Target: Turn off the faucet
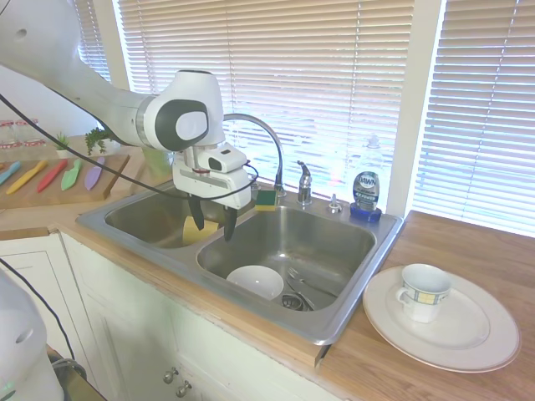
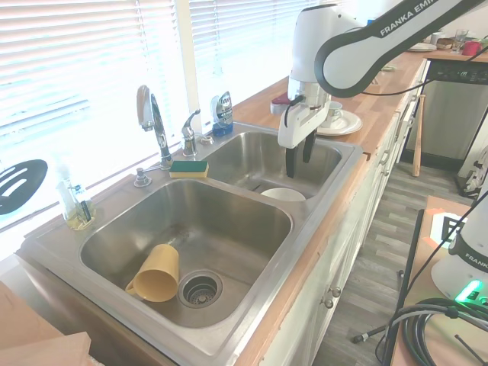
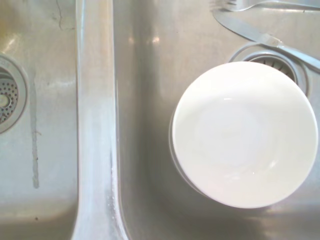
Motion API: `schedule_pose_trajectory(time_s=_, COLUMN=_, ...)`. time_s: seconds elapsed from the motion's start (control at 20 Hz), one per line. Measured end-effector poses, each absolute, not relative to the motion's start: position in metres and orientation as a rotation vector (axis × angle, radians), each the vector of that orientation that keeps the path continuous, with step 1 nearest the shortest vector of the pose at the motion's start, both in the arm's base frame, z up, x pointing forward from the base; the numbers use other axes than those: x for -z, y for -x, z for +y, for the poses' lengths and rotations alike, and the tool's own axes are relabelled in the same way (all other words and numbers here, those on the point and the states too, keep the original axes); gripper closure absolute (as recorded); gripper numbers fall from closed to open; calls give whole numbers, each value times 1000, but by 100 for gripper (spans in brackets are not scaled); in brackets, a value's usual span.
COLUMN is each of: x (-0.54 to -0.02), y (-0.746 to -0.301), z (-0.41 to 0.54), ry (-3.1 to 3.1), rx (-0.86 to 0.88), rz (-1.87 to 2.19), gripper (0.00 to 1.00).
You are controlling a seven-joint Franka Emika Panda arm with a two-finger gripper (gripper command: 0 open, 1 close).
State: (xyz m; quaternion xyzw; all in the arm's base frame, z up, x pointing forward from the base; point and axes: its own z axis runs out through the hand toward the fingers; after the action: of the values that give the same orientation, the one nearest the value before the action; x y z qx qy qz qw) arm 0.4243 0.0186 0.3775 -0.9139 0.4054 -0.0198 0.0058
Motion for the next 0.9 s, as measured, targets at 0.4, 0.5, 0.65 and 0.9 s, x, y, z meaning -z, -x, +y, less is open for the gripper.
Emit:
schedule_pose_trajectory(time_s=0.4, x=-376, y=-427, z=14, ry=2846, rx=73, rz=1292, gripper=100)
schedule_pose_trajectory(time_s=0.5, x=-375, y=-429, z=13, ry=2844, rx=72, rz=1294, gripper=100)
schedule_pose_trajectory(time_s=0.65, x=-373, y=-435, z=13, ry=2844, rx=65, rz=1296, gripper=100)
schedule_pose_trajectory(time_s=0.9, x=-370, y=-448, z=15, ry=2844, rx=52, rz=1297, gripper=100)
